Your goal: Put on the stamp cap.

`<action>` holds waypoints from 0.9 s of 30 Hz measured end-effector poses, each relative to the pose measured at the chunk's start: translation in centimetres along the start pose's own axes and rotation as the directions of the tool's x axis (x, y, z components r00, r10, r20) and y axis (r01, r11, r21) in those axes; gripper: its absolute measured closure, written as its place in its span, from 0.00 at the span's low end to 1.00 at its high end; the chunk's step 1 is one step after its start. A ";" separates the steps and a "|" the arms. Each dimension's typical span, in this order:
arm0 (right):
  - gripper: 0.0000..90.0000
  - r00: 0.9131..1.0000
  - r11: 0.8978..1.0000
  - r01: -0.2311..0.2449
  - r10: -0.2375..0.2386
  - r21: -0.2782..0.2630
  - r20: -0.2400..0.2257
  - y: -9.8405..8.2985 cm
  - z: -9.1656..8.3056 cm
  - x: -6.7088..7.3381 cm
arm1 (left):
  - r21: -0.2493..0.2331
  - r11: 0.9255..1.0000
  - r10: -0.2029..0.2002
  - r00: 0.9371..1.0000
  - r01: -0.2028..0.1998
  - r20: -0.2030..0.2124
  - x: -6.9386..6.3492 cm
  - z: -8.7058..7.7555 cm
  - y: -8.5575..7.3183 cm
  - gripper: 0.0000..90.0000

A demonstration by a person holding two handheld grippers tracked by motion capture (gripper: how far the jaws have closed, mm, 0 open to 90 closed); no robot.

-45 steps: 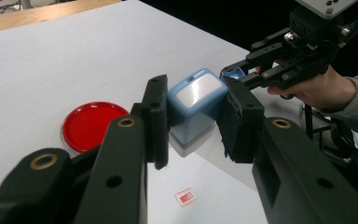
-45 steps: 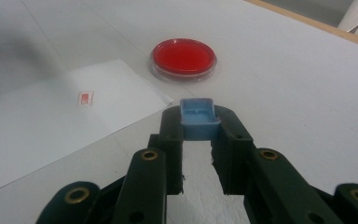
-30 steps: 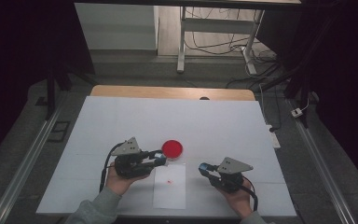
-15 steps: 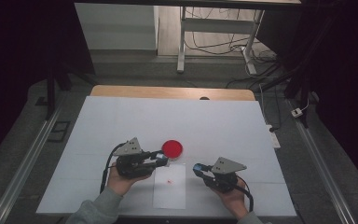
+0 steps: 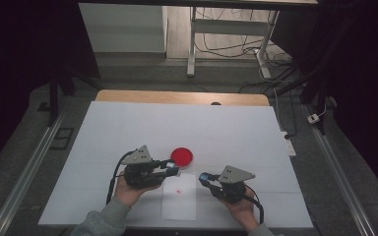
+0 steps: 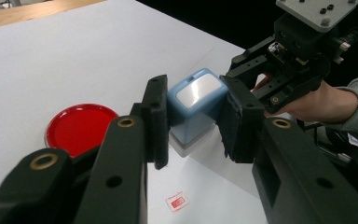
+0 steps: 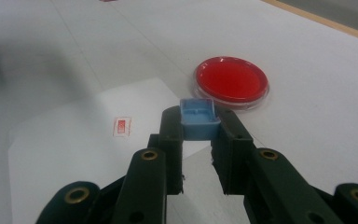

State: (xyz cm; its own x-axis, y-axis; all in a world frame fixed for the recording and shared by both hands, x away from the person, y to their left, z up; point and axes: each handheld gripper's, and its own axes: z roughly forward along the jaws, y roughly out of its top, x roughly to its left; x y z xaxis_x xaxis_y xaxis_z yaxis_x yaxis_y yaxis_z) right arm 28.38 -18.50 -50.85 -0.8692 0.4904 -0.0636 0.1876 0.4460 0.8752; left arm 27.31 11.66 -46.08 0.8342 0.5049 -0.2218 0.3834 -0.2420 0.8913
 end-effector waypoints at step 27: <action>0.82 0.999 1.000 0.016 -0.017 -0.017 -0.042 1.1 2.6 1.7 | 0.013 1.000 0.004 1.000 -0.004 0.014 -0.2 0.7 0.0 0.73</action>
State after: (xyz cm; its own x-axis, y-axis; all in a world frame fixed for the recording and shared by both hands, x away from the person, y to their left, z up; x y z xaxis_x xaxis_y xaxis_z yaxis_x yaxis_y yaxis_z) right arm 28.34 -15.21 -51.24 -0.8907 0.4508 -0.0581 0.1655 0.4407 0.8822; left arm 27.37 10.97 -46.31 0.8411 0.4925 -0.2236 0.3851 -0.2550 0.8870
